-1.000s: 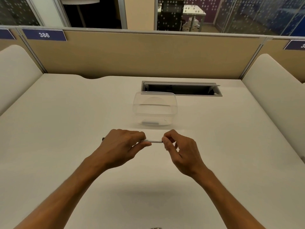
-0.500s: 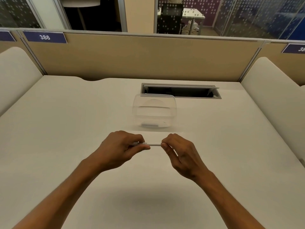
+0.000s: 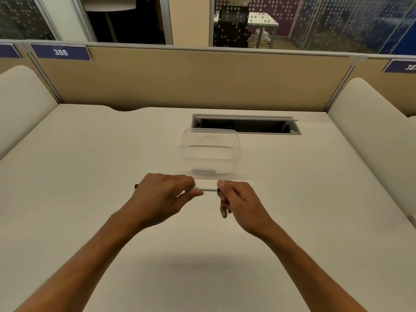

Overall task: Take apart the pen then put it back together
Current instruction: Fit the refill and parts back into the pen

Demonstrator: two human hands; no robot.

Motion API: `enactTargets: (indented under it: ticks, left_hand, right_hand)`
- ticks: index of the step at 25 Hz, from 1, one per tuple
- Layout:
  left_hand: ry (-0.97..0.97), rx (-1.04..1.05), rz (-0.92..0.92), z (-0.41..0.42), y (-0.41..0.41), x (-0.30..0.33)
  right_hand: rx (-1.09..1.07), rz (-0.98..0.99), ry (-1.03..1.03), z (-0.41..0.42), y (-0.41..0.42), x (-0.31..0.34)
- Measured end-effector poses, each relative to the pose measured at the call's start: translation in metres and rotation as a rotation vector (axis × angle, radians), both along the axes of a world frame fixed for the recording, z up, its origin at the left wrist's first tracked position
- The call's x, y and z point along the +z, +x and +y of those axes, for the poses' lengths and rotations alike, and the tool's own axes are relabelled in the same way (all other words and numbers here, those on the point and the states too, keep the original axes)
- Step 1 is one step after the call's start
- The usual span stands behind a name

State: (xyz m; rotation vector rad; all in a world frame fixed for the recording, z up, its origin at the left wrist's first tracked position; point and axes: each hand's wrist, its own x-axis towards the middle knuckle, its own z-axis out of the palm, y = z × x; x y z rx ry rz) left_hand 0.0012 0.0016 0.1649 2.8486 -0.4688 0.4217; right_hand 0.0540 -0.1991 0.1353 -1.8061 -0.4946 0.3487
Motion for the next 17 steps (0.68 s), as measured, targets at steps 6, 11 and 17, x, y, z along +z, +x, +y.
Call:
enactTargets:
  ticks: [6, 11, 17]
  left_hand:
    - [-0.19, 0.005, 0.198, 0.005, 0.004, -0.003]
    - [-0.306, -0.043, 0.282, 0.006, 0.005, -0.001]
    - [-0.225, -0.017, 0.137, 0.005, 0.002, 0.001]
  right_hand:
    - [-0.117, -0.836, -0.255, -0.006, -0.002, -0.01]
    - [-0.066, -0.969, -0.22, -0.011, 0.003, -0.014]
    - [-0.044, -0.646, -0.101, -0.008, 0.0, -0.005]
